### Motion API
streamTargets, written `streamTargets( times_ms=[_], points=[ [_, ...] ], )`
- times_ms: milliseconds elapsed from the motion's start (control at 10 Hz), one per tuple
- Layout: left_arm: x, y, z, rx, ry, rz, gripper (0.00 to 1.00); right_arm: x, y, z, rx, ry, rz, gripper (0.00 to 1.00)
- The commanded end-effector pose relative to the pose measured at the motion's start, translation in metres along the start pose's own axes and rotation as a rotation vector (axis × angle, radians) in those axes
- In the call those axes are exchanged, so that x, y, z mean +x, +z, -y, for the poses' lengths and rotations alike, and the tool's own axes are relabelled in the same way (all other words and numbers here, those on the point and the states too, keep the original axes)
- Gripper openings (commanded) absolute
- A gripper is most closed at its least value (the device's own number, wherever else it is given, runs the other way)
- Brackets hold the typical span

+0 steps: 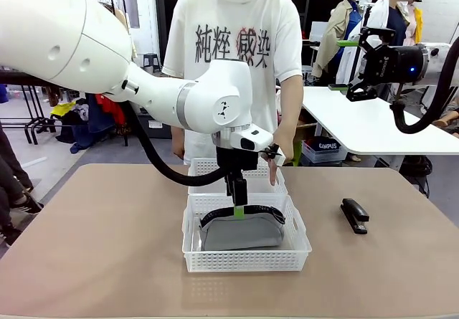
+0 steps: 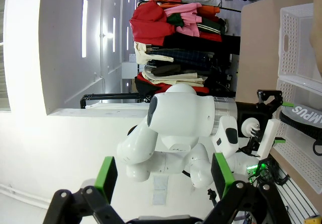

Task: Distribute items into two baskets.
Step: Place the picked Pencil pouch into the Organizing basket as instructed by the person, then pick up the Stapler that the person points to.

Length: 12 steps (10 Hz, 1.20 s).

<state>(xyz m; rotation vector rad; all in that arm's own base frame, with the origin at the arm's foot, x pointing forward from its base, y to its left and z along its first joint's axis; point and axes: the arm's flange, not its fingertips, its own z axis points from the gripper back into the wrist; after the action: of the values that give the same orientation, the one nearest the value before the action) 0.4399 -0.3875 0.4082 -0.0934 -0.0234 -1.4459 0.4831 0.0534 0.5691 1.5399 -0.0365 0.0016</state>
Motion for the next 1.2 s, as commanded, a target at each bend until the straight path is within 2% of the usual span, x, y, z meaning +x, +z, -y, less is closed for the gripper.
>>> streamTargets(
  times_ms=[0,1100],
  points=[
    [-0.0056,0.0078,-0.0014,-0.012,-0.003,0.010,1.00,0.0002,0.0006,-0.0016,-0.001,0.003,0.003,1.00],
    [-0.0001,0.0017,-0.0006,0.000,0.001,0.000,1.00,0.0002,0.0006,-0.0016,-0.001,0.003,0.003,1.00]
  ],
)
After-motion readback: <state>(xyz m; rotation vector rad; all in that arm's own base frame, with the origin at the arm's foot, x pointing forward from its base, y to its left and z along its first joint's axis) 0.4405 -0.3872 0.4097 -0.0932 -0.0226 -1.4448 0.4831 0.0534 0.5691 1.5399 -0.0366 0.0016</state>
